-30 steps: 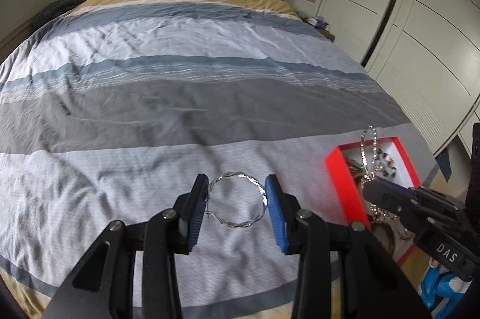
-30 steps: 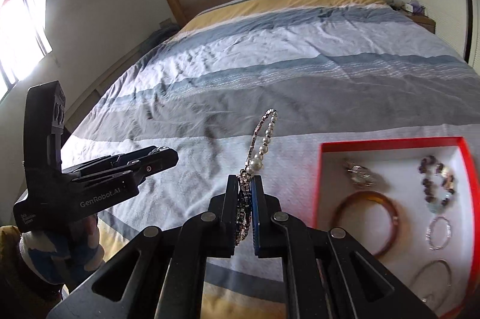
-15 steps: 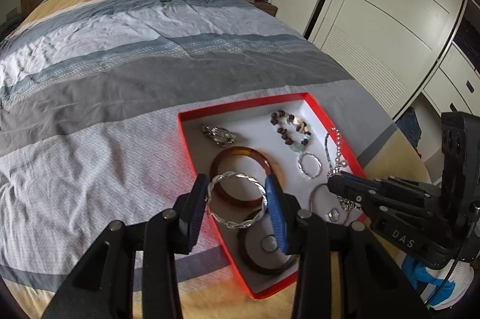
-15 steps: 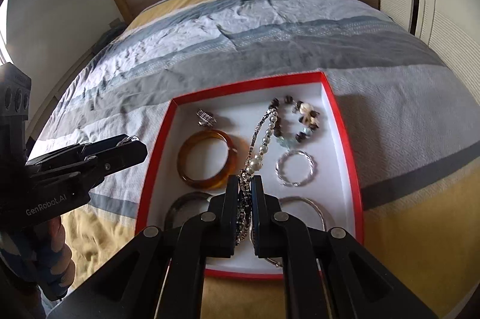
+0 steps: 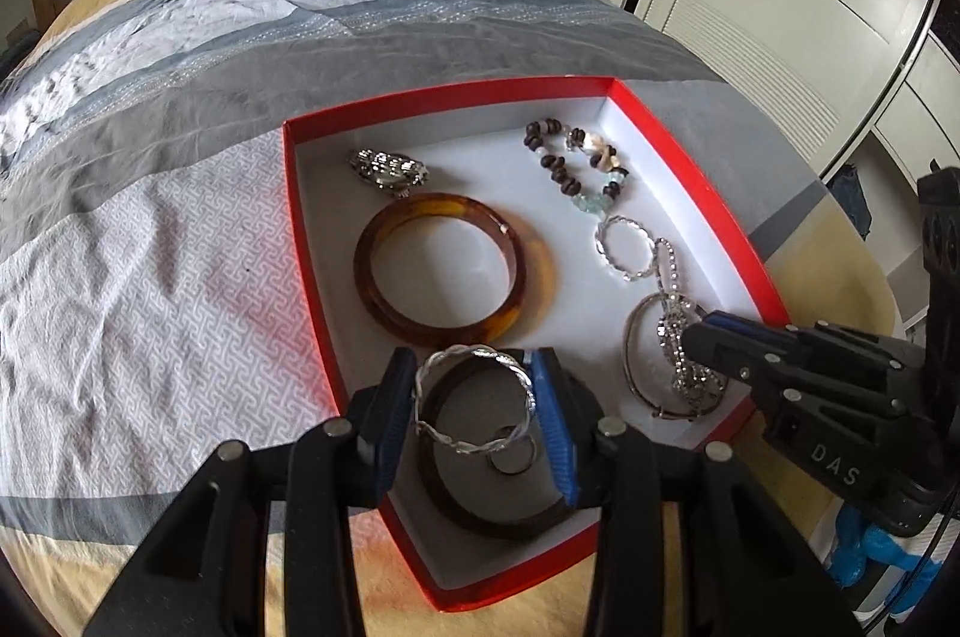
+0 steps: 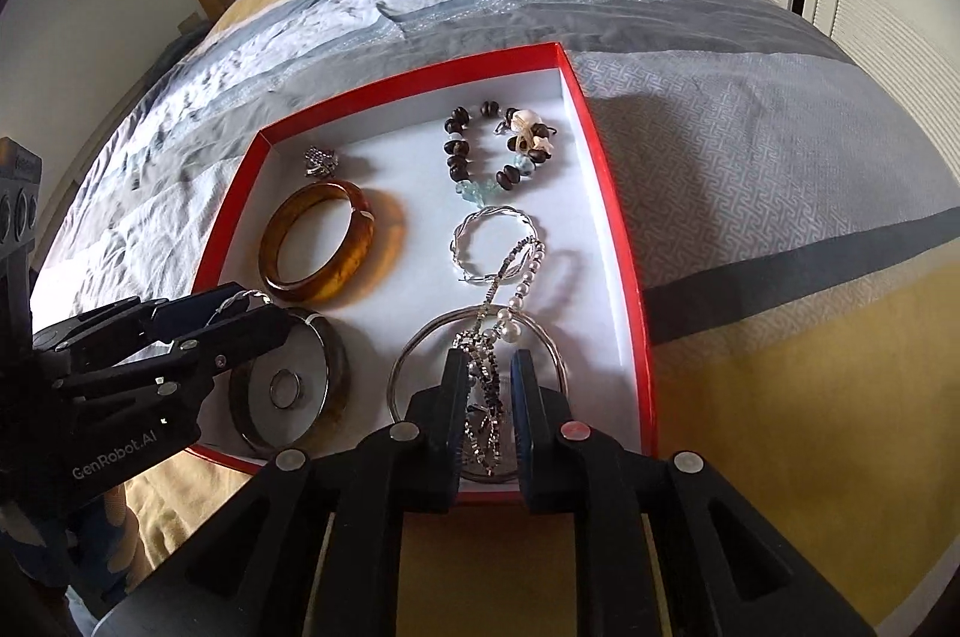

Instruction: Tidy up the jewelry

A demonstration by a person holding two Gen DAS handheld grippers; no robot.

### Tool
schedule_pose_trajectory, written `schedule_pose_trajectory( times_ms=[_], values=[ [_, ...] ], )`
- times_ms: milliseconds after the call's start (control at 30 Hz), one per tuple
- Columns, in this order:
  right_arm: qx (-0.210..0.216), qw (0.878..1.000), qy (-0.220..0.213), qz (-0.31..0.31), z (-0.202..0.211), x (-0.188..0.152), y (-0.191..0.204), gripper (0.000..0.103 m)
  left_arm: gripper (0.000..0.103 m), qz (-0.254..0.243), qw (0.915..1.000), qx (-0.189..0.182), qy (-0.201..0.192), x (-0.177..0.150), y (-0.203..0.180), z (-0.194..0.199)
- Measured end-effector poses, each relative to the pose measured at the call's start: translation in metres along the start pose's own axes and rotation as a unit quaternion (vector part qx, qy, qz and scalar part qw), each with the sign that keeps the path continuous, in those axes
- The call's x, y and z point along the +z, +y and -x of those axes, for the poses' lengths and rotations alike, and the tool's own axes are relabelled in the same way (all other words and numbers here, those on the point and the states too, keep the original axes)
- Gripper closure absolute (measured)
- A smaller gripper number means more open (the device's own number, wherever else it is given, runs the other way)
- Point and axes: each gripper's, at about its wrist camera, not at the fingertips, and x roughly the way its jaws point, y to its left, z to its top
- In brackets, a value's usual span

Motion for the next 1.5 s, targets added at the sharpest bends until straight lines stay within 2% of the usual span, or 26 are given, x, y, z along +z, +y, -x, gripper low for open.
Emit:
schedule_pose_trajectory(
  times_ms=[167, 433, 533, 733, 933, 1000, 1067, 1133, 1167, 1267, 1333, 1500],
  values=[
    [0.004, 1.000, -0.016, 0.001, 0.021, -0.002, 0.003, 0.081, 0.063, 0.003, 0.9999, 0.009, -0.013, -0.005, -0.003, 0.019],
    [0.012, 0.999, -0.035, 0.017, 0.074, -0.023, 0.023, 0.073, 0.063, 0.009, 0.9982, 0.025, -0.053, -0.024, -0.001, 0.092],
    [0.018, 0.999, -0.036, 0.030, 0.095, -0.038, 0.037, 0.072, 0.062, 0.010, 0.9969, 0.044, -0.065, -0.038, 0.001, 0.121],
    [0.034, 0.997, -0.038, 0.058, 0.131, -0.073, 0.068, 0.071, 0.060, 0.010, 0.9946, 0.056, -0.087, -0.074, 0.009, 0.175],
    [0.044, 0.995, -0.043, 0.075, 0.155, -0.106, 0.096, 0.063, 0.052, 0.007, 0.9919, 0.078, -0.100, -0.112, 0.012, 0.214],
    [0.044, 0.995, -0.046, 0.078, 0.160, -0.115, 0.103, 0.055, 0.049, 0.005, 0.9911, 0.084, -0.103, -0.125, 0.013, 0.225],
    [0.039, 0.995, -0.053, 0.079, 0.167, -0.123, 0.108, 0.042, 0.049, 0.005, 0.9903, 0.090, -0.106, -0.137, 0.015, 0.236],
    [0.040, 0.995, -0.059, 0.076, 0.172, -0.130, 0.111, 0.037, 0.048, 0.006, 0.9895, 0.094, -0.109, -0.147, 0.017, 0.244],
    [0.042, 0.995, -0.061, 0.074, 0.174, -0.133, 0.112, 0.023, 0.048, 0.008, 0.9892, 0.097, -0.110, -0.153, 0.019, 0.248],
    [0.042, 0.994, -0.072, 0.065, 0.180, -0.141, 0.115, 0.005, 0.047, 0.012, 0.9880, 0.103, -0.115, -0.166, 0.024, 0.260],
    [0.042, 0.995, -0.074, 0.060, 0.182, -0.146, 0.115, 0.000, 0.047, 0.015, 0.9874, 0.106, -0.116, -0.174, 0.027, 0.266],
    [0.027, 0.995, -0.080, 0.052, 0.185, -0.159, 0.115, 0.000, 0.046, 0.022, 0.9860, 0.113, -0.120, -0.191, 0.034, 0.277]
  ],
)
